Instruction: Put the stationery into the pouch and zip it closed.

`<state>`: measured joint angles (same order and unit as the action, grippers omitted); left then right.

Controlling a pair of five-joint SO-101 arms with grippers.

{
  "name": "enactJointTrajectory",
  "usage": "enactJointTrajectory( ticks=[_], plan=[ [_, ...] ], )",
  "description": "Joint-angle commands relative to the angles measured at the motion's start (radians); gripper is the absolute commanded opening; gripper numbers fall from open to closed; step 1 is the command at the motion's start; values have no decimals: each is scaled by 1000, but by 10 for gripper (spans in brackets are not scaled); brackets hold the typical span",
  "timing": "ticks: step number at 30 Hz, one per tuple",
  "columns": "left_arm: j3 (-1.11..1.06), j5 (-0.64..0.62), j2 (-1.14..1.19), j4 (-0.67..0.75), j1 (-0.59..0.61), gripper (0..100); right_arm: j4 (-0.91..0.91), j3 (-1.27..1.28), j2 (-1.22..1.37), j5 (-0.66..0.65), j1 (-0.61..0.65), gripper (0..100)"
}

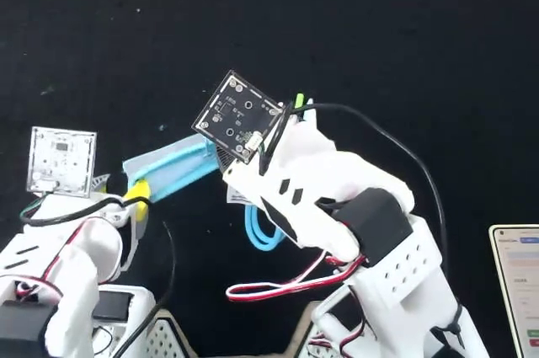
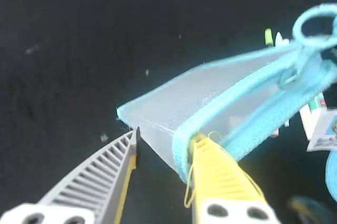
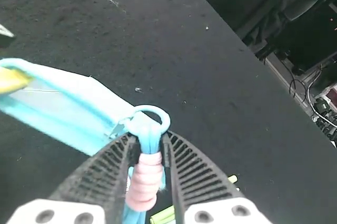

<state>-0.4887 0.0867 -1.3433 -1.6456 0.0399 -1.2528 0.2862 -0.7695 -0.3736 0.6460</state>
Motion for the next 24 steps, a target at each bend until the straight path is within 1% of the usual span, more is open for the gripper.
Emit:
enactJointTrajectory(
  ticks=[1, 5, 7, 10, 12, 14, 17, 19, 22, 24],
  plan=[
    [-10, 5, -2, 44, -8, 157, 12, -56, -1, -6, -6, 11],
    [-42, 2, 2, 46, -8, 157, 11, -42, -4, -6, -5, 11],
    [-41, -41, 34, 46, -8, 162, 11, -27, -4, -6, -5, 11],
    [-15, -117, 147, 37, -8, 204, 12, -2, -4, -6, -5, 11],
    [30, -132, 258, 26, -8, 215, 12, 10, -5, -6, -6, 11],
    [116, -132, 365, -14, -8, 212, 12, 27, -5, -6, -9, 11],
    [283, -129, 493, -95, -8, 182, 12, 41, -5, -6, -9, 11],
    [377, -129, 529, -115, -8, 142, 12, 39, -5, -6, -9, 11],
    [466, -129, 531, -112, -8, 30, 12, 38, -5, -6, -9, 11],
    [510, -132, 531, -112, -8, 42, 12, 38, -5, -6, -9, 11]
  ],
)
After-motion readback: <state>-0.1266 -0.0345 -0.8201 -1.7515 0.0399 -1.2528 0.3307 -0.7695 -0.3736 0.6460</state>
